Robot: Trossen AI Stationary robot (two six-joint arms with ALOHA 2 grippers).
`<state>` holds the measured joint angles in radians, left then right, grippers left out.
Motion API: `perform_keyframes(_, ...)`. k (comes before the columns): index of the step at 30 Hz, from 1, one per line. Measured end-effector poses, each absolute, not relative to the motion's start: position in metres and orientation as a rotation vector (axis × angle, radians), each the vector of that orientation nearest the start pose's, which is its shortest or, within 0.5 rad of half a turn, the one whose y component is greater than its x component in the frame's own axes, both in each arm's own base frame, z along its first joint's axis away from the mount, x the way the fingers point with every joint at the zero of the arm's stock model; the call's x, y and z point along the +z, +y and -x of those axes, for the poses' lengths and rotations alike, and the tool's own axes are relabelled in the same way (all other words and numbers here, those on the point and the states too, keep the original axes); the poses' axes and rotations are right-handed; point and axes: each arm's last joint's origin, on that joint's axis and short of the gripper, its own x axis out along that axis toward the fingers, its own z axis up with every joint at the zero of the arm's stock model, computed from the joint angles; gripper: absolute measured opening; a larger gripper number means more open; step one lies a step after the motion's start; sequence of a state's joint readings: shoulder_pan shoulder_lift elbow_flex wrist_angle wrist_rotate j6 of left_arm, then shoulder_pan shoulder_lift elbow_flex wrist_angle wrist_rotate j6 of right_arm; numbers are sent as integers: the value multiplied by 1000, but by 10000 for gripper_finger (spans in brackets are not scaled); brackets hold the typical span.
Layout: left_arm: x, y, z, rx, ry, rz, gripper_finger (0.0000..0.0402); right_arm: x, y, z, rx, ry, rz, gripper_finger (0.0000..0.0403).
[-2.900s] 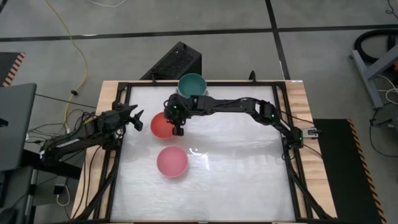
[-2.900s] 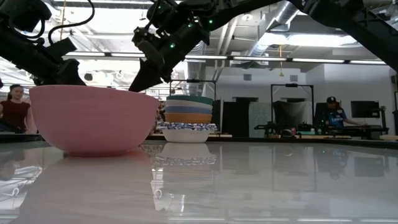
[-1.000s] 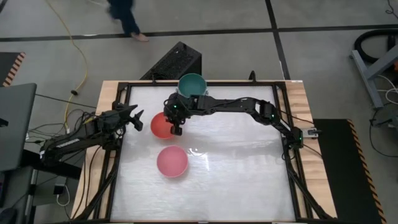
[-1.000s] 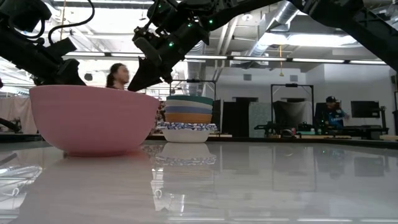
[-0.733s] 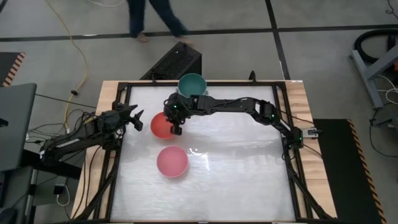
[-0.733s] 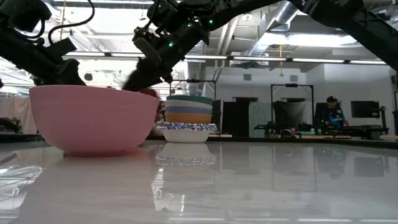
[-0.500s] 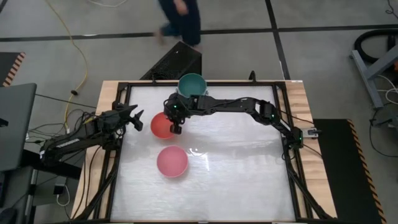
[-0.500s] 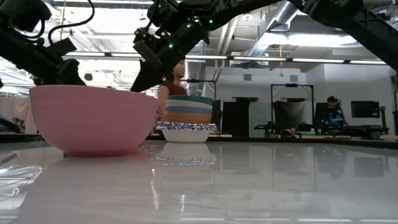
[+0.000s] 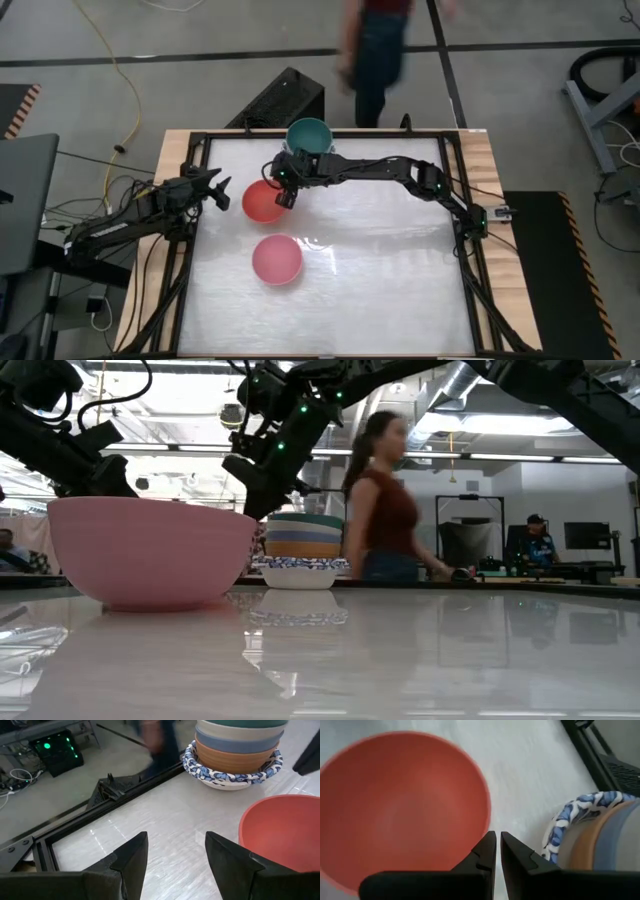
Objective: Nest bowls inside each other
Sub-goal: Stack the orange bowl onto the stack of bowls
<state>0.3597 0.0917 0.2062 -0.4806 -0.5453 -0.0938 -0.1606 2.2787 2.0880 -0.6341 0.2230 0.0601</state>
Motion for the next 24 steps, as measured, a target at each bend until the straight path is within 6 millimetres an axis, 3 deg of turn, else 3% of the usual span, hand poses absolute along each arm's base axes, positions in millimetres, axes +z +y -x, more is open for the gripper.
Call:
perform_keyframes(5, 182, 42, -70, 912, 335, 51, 190, 244, -89, -498, -428, 851, -11, 51)
perform_keyframes(13, 182, 42, -70, 911, 335, 51, 190, 235, -102, -491, -442, 912, -27, 90)
perform_keyframes(21, 182, 42, -70, 912, 335, 51, 190, 231, -105, -491, -293, 918, -99, 128)
perform_keyframes(24, 182, 42, -70, 912, 335, 51, 190, 232, -107, -491, -309, 905, -141, 144)
